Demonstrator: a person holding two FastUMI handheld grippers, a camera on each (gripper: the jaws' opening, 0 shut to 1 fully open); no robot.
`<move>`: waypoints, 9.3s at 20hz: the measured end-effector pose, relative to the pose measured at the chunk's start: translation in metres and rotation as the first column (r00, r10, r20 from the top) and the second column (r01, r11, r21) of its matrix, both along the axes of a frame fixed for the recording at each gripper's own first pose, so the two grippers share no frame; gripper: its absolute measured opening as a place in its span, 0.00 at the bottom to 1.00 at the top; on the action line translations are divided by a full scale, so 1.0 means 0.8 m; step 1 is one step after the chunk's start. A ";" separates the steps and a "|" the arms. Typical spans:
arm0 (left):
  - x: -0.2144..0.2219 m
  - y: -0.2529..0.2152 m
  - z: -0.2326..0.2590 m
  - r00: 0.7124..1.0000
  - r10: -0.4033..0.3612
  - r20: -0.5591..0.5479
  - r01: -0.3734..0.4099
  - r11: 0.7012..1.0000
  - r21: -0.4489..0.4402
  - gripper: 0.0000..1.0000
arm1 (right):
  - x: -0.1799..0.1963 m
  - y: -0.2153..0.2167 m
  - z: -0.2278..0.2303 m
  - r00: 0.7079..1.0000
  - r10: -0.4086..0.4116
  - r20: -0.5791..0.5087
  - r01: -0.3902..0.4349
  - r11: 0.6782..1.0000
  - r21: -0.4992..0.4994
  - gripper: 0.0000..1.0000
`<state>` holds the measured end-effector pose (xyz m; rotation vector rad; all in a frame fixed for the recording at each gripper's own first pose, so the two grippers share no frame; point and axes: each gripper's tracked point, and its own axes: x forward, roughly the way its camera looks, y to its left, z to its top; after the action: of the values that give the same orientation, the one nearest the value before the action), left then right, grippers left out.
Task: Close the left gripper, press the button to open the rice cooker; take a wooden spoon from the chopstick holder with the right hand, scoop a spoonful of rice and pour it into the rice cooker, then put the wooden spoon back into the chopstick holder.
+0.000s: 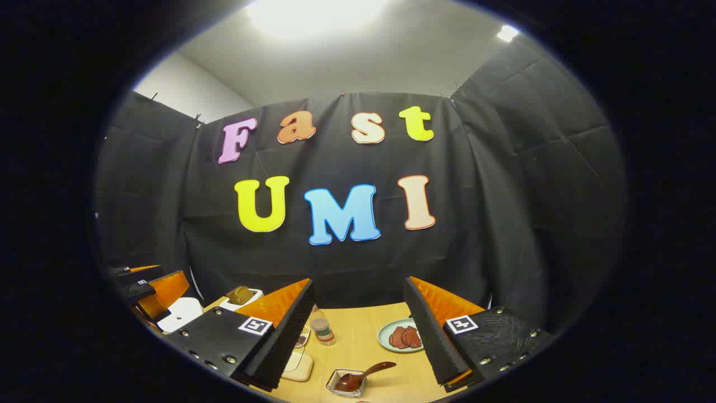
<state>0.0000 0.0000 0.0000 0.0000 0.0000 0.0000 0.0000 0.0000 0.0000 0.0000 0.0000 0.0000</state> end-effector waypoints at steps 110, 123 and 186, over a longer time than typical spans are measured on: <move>0.000 0.134 -0.083 0.987 0.065 -0.144 -0.058 0.997 0.054 0.95 | 0.086 -0.010 -0.355 0.813 0.047 -0.580 0.181 0.927 0.328 0.09; -0.014 0.186 -0.101 0.989 0.059 -0.133 -0.059 0.998 0.001 0.95 | 0.109 0.102 -0.168 0.900 0.195 -0.390 -0.106 0.965 0.238 0.05; -0.090 0.366 -0.186 0.988 -0.011 -0.153 0.001 0.998 -0.066 0.95 | 0.156 0.423 -0.106 0.767 0.639 -0.059 -0.222 0.350 0.910 0.04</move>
<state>-0.0720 0.2927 -0.1485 -0.0656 0.1542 -0.0065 0.1247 0.3385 -0.0845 1.0778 0.4470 0.5822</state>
